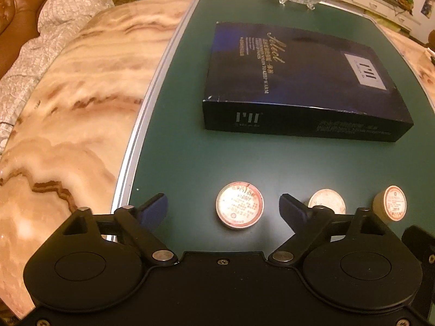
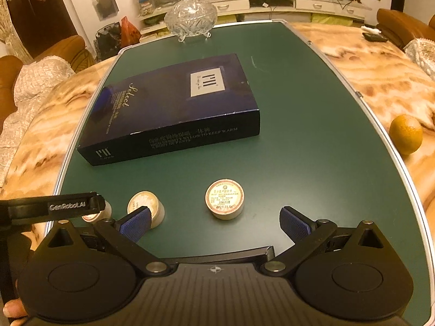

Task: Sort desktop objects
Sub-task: 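Move the open left gripper toward the pink-lidded round tin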

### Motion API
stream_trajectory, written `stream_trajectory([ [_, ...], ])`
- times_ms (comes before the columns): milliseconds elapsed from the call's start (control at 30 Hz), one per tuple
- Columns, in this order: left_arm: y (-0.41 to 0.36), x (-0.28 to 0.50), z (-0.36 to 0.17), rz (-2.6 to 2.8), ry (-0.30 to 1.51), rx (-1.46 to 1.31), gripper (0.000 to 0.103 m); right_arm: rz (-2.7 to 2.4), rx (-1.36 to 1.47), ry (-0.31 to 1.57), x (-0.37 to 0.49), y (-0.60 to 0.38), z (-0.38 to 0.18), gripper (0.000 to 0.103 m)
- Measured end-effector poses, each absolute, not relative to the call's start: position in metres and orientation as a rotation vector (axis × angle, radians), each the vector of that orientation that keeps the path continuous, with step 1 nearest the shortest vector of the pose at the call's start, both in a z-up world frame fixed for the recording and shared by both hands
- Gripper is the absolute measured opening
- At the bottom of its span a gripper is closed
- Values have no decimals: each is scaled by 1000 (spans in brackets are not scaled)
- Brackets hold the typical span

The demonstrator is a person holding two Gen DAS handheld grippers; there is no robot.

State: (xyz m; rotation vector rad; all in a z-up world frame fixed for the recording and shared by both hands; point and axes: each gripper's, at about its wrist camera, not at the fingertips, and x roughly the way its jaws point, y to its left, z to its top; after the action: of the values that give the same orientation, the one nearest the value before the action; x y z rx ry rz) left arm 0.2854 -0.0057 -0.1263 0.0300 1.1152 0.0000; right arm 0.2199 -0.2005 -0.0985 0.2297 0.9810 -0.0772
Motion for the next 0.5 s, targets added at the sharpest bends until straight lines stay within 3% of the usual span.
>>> stream_trajectory([
  [167, -6, 291, -134, -3, 1118, 28, 87, -78, 240, 981, 218, -202, -101, 103],
  [500, -9, 295, -144, -13, 1138, 33, 60, -84, 243, 983, 214, -202, -105, 103],
])
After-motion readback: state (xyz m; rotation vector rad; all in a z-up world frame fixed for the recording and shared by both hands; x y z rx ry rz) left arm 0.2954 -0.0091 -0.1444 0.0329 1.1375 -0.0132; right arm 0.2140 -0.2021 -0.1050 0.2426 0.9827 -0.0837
